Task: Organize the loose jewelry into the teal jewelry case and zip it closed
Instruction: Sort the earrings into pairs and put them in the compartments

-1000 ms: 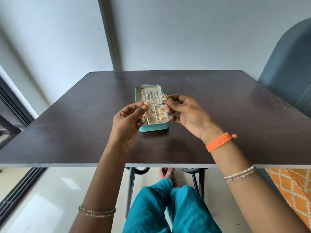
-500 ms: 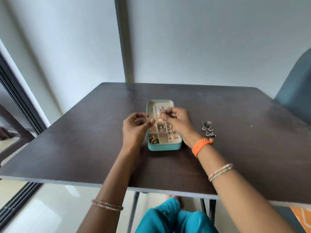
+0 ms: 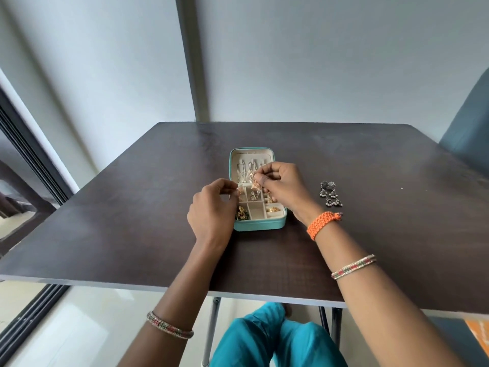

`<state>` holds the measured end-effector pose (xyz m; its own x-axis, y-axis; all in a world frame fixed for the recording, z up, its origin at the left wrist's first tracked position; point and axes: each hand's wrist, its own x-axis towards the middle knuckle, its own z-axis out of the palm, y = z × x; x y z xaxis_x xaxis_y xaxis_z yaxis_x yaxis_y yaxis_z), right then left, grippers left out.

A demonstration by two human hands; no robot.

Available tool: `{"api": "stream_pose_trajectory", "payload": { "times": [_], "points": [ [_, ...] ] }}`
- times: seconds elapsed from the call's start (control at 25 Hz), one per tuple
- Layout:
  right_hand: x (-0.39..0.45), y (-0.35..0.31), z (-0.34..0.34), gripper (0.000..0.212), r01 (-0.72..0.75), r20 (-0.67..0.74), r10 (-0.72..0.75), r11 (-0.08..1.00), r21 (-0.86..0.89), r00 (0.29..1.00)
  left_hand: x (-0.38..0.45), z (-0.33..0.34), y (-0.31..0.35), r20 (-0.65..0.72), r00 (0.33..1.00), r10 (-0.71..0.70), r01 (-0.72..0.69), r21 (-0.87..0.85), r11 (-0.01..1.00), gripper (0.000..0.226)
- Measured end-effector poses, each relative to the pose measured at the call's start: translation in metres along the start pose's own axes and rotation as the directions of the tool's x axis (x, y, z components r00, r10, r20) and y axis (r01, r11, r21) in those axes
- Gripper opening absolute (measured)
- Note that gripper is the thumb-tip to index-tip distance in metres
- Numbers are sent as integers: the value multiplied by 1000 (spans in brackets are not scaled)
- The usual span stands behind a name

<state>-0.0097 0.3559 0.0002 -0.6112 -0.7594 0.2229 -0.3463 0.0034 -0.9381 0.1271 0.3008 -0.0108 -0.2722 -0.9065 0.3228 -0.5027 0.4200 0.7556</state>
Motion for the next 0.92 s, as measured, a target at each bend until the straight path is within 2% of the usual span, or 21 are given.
{"api": "stream_pose_trajectory", "payload": {
  "times": [0.2, 0.32, 0.48, 0.72, 0.84, 0.92],
  "points": [
    [-3, -2, 2, 14, 15, -18, -16, 998, -54, 1000, 2, 3, -7, 16, 998, 63, -62, -44, 997, 7],
    [-6, -5, 1, 3, -21, -2, 21, 1000, -1, 1000, 4, 4, -11, 37, 999, 10, -6, -90, 996, 9],
    [-7, -9, 1, 7, -46, 30, 43, 994, 101, 999, 9, 7, -15, 57, 998, -41, 48, -137, 989, 11],
    [-7, -12, 9, 17, 4, 62, 0, 998, -70, 998, 11, 4, -14, 68, 997, -27, 38, -163, 986, 10],
    [-7, -13, 9, 16, -12, 57, 18, 995, -97, 998, 14, 6, -11, 96, 995, 37, -17, -204, 979, 23],
    [-7, -12, 8, 16, -15, 53, 20, 996, -88, 998, 20, 8, -10, 135, 991, 12, 20, -230, 973, 33]
  ]
}}
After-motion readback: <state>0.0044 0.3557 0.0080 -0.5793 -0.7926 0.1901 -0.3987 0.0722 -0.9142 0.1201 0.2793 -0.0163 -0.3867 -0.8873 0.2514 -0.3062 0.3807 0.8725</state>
